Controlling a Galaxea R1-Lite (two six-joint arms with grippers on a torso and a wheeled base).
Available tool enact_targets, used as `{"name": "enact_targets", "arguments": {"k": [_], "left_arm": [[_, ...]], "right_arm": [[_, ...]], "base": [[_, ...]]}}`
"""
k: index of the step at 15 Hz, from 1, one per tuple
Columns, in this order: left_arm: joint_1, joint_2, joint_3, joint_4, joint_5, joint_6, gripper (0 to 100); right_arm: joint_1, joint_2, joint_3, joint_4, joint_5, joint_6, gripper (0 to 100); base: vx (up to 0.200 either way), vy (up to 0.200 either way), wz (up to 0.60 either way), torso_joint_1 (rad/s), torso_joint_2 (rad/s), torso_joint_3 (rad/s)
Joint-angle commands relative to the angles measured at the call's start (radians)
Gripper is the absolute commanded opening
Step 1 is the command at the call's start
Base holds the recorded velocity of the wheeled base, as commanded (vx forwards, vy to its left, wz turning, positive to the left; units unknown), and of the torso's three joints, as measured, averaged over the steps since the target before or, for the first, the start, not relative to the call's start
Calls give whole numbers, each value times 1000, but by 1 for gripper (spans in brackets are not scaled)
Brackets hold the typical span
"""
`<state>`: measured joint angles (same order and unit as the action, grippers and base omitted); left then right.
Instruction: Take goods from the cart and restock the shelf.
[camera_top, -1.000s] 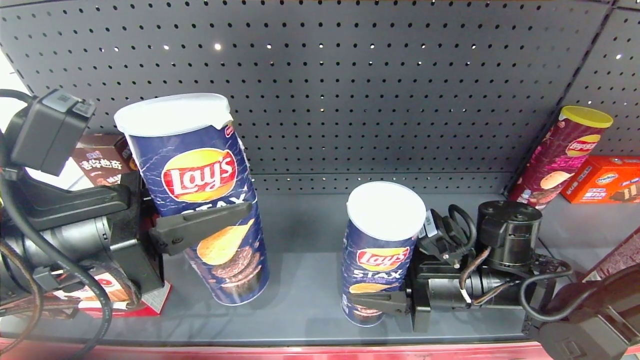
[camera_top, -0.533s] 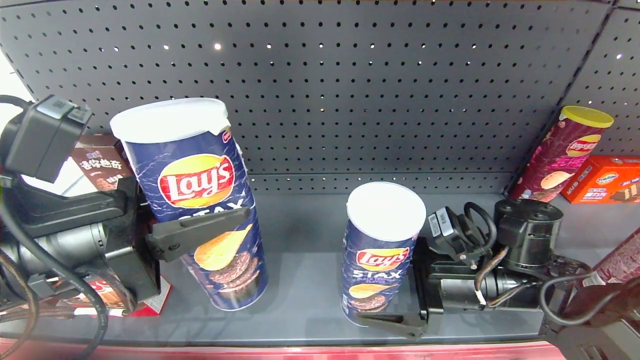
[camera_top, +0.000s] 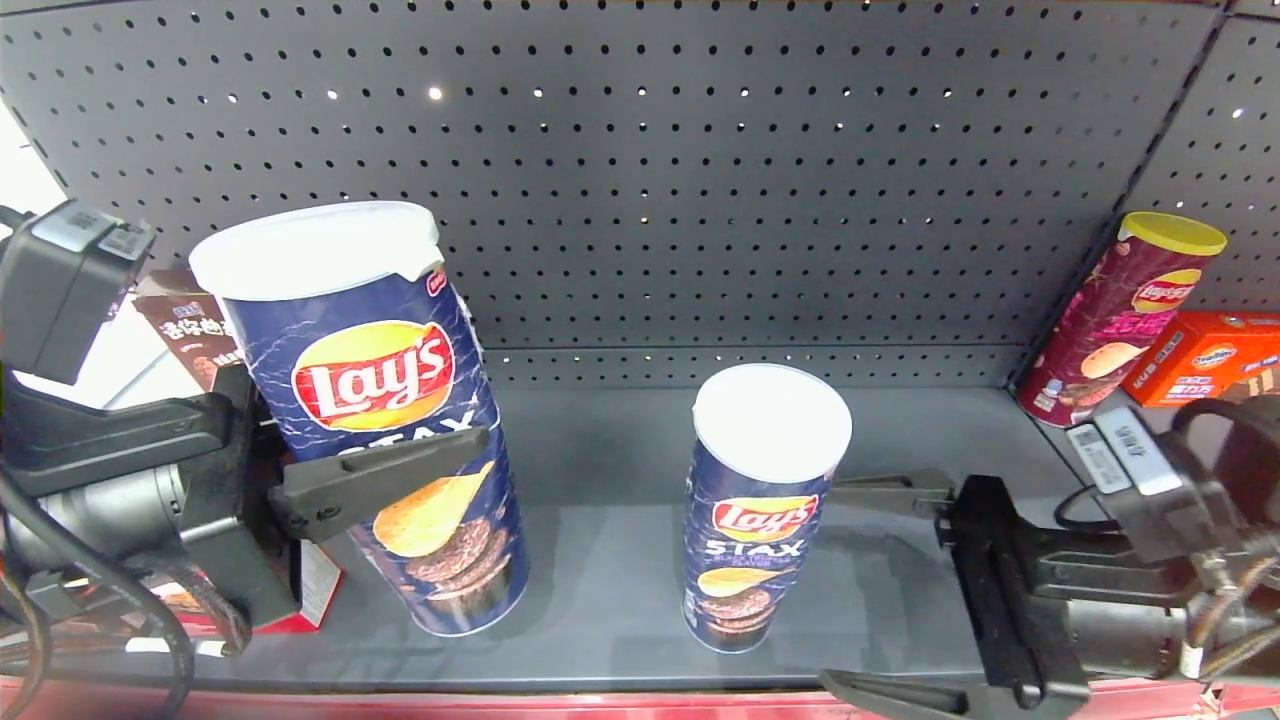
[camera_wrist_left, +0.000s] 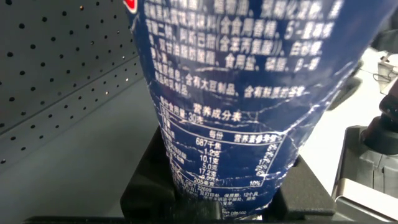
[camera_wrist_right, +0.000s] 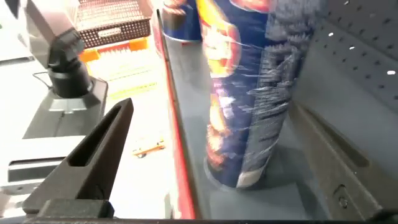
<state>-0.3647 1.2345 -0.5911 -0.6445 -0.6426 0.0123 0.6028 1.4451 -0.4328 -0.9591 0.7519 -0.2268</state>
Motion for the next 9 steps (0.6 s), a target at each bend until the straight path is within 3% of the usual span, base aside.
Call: {"name": "enact_targets", "arguments": {"k": [1,5,9], "left_arm": [[0,-3,0,-1,0,1,0],[-2,-4,0,-1,0,3,0],[-2,-15,13,-1,-2,1,0]], "right_arm": [[2,-224,28,119,-69,0,100],[0,-462,118,270,-293,24,100],[0,-634,296,277,-464,64,100]], "base": [[0,0,0,0,0,0],[0,0,0,0,0,0],[0,0,0,0,0,0]]}}
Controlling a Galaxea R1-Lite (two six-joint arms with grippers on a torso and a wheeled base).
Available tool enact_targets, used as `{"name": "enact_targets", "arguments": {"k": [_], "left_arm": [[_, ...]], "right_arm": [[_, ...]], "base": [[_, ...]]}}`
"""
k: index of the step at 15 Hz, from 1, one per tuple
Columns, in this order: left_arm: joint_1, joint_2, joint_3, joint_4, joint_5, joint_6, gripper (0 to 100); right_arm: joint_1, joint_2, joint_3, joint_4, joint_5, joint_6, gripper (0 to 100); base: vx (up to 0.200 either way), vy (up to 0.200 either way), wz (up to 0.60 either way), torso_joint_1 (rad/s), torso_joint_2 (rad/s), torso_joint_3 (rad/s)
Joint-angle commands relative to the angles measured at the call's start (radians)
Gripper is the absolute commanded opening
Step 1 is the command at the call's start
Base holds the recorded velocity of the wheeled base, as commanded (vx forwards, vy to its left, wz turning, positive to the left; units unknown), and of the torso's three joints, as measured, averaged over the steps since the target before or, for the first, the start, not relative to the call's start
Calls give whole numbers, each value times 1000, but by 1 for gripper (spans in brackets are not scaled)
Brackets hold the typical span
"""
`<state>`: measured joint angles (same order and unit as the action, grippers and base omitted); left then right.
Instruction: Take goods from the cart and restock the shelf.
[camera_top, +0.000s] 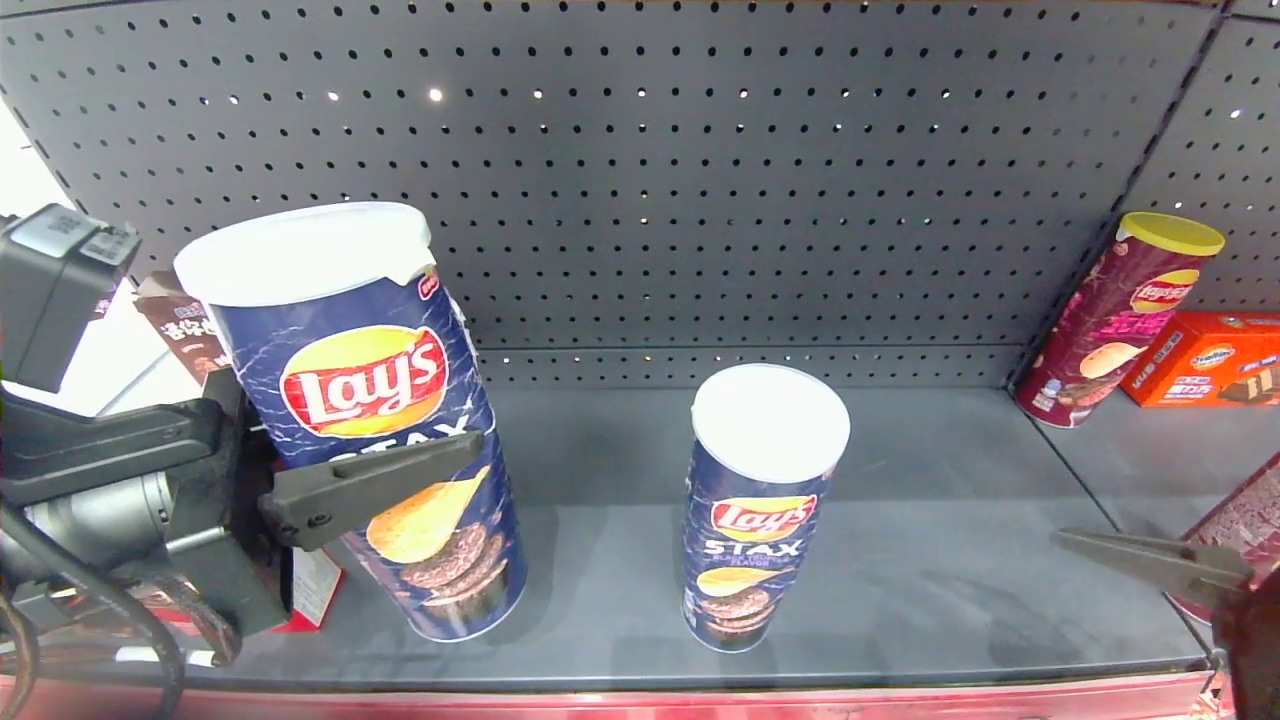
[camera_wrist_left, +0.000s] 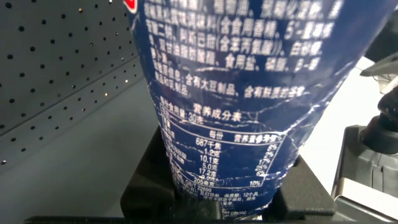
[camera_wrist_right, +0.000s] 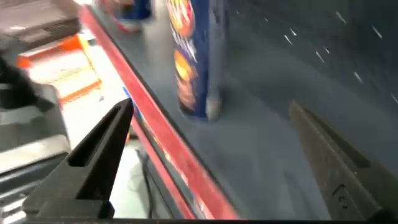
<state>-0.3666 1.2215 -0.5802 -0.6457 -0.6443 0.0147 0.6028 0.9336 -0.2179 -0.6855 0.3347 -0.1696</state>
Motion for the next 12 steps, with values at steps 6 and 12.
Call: {"name": "enact_targets", "arguments": {"k": [6,12], "left_arm": [[0,-33,14,0,2,1,0],[-2,-51,42,0,0,-1,0]], "right_arm": [[0,-395,218,190,-278,105,100],[-6,-854,198,678,-401,131,100]], "base": [[0,0,0,0,0,0],[0,0,0,0,0,0]]}}
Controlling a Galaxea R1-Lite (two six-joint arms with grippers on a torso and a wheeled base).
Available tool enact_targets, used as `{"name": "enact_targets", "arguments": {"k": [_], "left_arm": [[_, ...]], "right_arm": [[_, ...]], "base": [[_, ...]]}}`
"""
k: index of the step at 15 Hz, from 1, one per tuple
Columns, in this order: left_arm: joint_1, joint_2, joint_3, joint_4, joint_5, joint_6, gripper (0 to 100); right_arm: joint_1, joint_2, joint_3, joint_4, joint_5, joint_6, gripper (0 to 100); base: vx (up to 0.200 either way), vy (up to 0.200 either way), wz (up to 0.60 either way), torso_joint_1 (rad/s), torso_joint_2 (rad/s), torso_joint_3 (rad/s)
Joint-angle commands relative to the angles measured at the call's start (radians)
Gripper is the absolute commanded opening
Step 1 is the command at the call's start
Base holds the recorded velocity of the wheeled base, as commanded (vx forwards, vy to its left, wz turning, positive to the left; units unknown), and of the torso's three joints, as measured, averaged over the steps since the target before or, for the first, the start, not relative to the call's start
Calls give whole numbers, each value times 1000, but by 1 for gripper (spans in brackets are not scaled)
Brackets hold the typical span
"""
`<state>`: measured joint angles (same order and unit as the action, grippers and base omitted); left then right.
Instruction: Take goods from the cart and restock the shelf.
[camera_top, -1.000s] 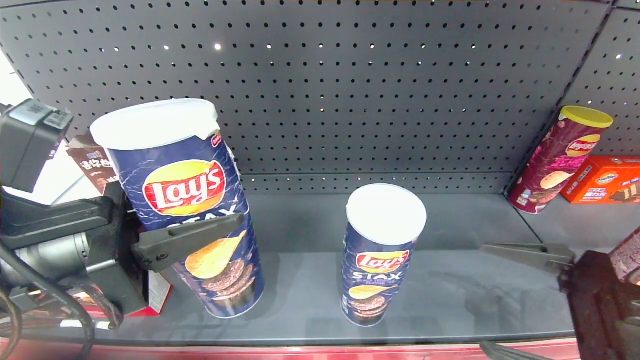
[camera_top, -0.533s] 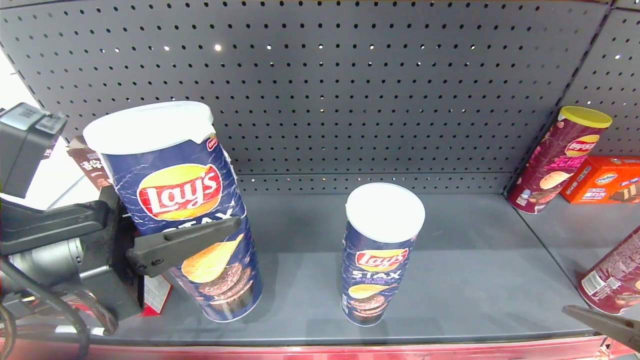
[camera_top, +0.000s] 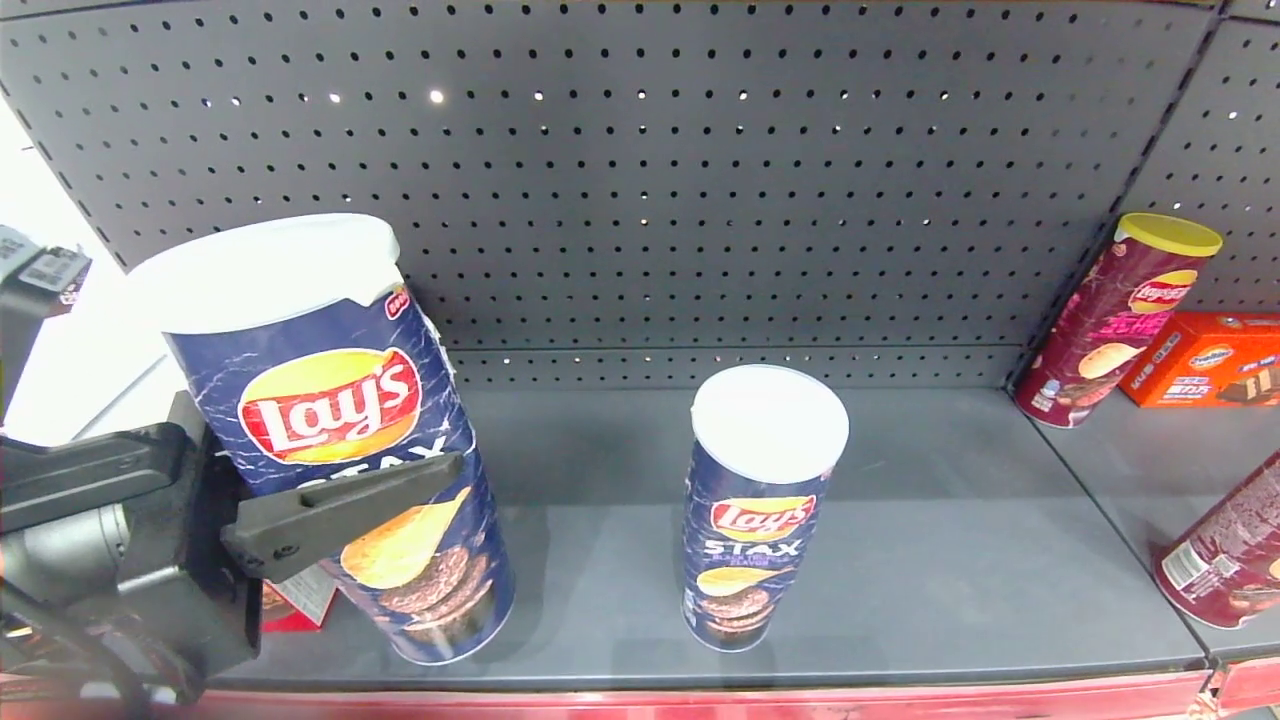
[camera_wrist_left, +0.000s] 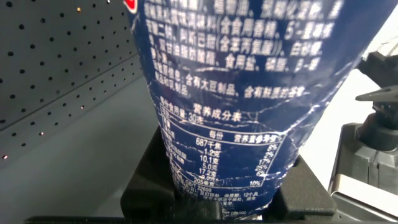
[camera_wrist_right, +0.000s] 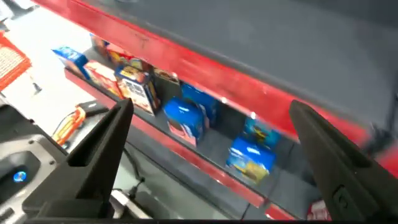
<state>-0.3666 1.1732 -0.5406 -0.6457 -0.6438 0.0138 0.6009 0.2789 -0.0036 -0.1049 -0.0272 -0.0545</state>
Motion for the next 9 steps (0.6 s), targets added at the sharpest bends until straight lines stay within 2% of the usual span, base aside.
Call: {"name": "enact_targets", "arguments": {"k": [1,5,7,9], "left_arm": [[0,-3,4,0,0,0,0],[-6,2,-5,-2,-4,2,0],[-8,8,-12,-2,-4,2,0],[-9,8,-10,0,-4,3,0]], "right_arm": [[-10,-205,-15,103,-28,18,100],[-56,-205,2,106,-20,27,100],[-312,20,2,105,-25,35,100],[-447,72,2,103,-23,35,100]], "base": [[0,0,0,0,0,0],[0,0,0,0,0,0],[0,0,0,0,0,0],[0,0,0,0,0,0]]}}
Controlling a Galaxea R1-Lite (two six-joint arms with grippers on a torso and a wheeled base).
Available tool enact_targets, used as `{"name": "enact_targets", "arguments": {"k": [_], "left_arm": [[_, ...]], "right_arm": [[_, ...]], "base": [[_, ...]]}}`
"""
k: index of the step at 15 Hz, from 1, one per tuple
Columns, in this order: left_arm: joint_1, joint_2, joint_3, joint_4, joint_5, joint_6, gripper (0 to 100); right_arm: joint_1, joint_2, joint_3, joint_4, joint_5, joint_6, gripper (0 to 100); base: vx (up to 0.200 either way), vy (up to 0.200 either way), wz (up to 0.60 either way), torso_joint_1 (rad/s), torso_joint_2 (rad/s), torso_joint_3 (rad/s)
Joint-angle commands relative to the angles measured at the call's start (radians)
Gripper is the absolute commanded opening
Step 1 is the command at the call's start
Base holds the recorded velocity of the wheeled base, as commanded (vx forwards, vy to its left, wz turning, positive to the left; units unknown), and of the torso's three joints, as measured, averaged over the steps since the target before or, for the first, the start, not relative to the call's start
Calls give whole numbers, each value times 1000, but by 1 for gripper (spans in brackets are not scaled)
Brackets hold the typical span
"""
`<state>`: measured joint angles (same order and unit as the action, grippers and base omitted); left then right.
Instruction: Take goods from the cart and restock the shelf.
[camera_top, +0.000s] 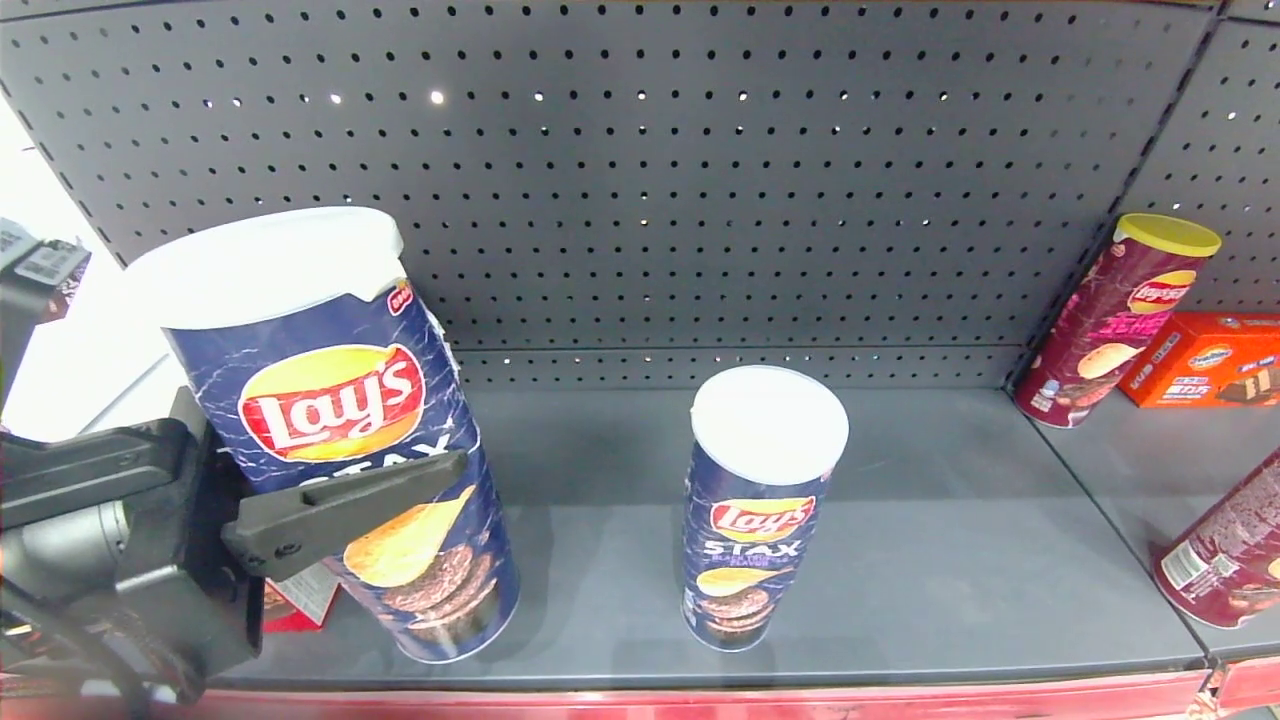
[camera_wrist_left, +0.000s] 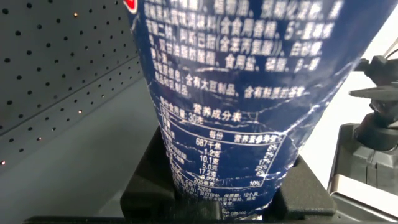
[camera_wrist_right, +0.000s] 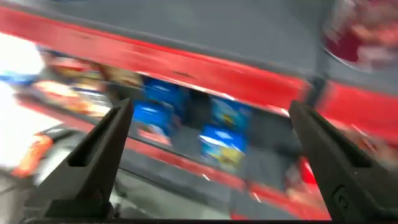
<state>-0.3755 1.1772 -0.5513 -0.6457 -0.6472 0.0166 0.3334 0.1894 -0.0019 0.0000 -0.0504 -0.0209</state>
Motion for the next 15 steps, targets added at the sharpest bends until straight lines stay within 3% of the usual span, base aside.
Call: {"name": "enact_targets", "arguments": {"k": [1,3,15], "left_arm": [[-2,1,-1,0,0,2,0],[-2,-4,5,0,0,2,0],[6,45,-55,11,9,-1,0]], "right_arm": [[-223,76,2,-2,0,4,100],[-223,-102,2,-3,0,9,100],[-224,-91,0,-2,-20,10,100]], "base": [[0,0,0,0,0,0],[0,0,0,0,0,0],[0,0,0,0,0,0]]}}
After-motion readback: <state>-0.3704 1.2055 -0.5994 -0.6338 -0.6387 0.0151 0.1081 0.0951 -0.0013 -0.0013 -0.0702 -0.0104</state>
